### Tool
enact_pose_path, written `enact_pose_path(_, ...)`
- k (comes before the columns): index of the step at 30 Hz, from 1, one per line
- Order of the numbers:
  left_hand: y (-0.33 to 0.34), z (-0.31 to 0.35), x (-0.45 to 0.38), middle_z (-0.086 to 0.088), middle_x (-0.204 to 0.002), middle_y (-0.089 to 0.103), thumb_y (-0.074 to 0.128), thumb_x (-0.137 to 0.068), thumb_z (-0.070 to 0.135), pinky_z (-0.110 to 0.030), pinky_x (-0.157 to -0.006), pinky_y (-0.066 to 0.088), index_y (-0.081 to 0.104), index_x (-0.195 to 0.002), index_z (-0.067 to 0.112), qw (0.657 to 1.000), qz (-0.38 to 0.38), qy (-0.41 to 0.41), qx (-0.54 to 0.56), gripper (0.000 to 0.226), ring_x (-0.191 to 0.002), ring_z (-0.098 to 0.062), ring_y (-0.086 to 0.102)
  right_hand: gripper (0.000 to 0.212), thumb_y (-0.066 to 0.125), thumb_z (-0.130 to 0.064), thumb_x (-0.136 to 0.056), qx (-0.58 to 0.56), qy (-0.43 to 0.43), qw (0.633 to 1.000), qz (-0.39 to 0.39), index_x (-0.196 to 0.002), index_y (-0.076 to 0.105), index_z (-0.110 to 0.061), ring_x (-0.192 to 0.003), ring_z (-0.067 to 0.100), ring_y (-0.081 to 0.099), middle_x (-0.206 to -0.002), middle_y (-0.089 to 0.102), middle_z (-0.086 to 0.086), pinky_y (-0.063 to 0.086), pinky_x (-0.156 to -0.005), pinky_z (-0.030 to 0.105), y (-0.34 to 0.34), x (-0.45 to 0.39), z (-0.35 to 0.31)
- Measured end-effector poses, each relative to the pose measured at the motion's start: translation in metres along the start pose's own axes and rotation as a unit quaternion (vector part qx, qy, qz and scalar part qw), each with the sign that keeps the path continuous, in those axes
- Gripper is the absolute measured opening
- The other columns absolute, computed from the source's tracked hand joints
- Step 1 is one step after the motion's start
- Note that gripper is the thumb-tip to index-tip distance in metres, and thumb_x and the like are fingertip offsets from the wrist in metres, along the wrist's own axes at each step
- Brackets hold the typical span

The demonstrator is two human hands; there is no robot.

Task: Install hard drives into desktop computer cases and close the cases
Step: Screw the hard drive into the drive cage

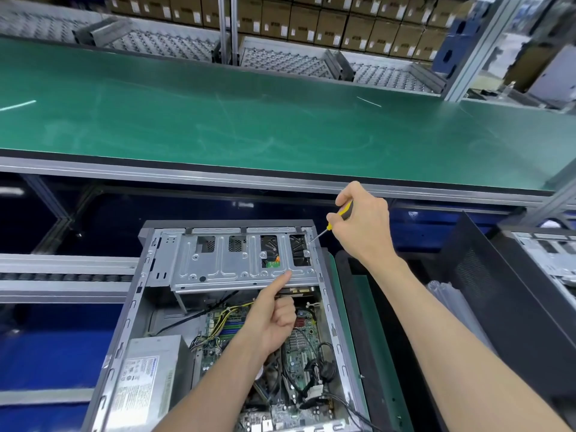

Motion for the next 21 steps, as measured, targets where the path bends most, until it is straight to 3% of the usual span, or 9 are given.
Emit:
enact_pose_path(5,0.0,-0.001,-0.008,0.01,-0.053,0.016,0.08,-0.074,0.015,-0.017,-0.03,0.012,0.061,-0.119,0.02,1.0,-0.022,-0.014,0.014,0.05,-0.036,-0.005,0.015,0.025,0.074,-0.016,-0.082,0.007,-0.011,1.0,-0.002,-0.092,0.052,-0.022,-0.074,-0.001,0.042,-0.074,0.062,-0.002,0.027,-0.059,0.017,0.002,-0.001,0.001)
enact_pose_path(11,0.0,-0.003,-0.011,0.01,-0.052,0.016,0.076,-0.078,0.013,-0.018,-0.034,0.007,0.057,-0.083,0.019,0.998,-0.039,-0.037,0.022,0.02,-0.042,-0.007,0.008,0.025,0.074,-0.015,-0.081,0.036,-0.017,0.999,-0.018,-0.092,0.052,-0.021,-0.072,0.006,0.045,-0.074,0.059,-0.004,0.036,-0.062,0.032,0.012,-0.003,0.001)
enact_pose_path(15,-0.001,-0.004,-0.012,0.009,-0.054,0.014,0.076,-0.077,0.013,-0.019,-0.037,0.005,0.053,-0.068,0.019,0.998,-0.036,-0.04,0.019,0.025,-0.045,-0.008,0.006,0.023,0.071,-0.015,-0.082,0.046,-0.021,0.998,-0.04,-0.094,0.052,-0.02,-0.079,0.021,0.051,-0.071,0.056,-0.006,0.04,-0.066,0.035,0.02,-0.003,0.001)
enact_pose_path(21,-0.001,-0.004,-0.012,0.009,-0.053,0.015,0.077,-0.076,0.012,-0.019,-0.037,0.005,0.048,-0.063,0.019,0.998,-0.041,-0.039,0.011,0.033,-0.045,-0.008,0.006,0.023,0.071,-0.015,-0.083,0.06,-0.039,0.995,-0.07,-0.094,0.052,-0.021,-0.08,0.023,0.053,-0.075,0.057,-0.004,0.039,-0.062,0.033,0.025,-0.005,-0.004)
Point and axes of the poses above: each hand's wrist, its own x-axis away from the middle knuckle, its own y-axis out of the palm, z = x × y, the point moved 6 cm from there along -x, towards the middle knuckle
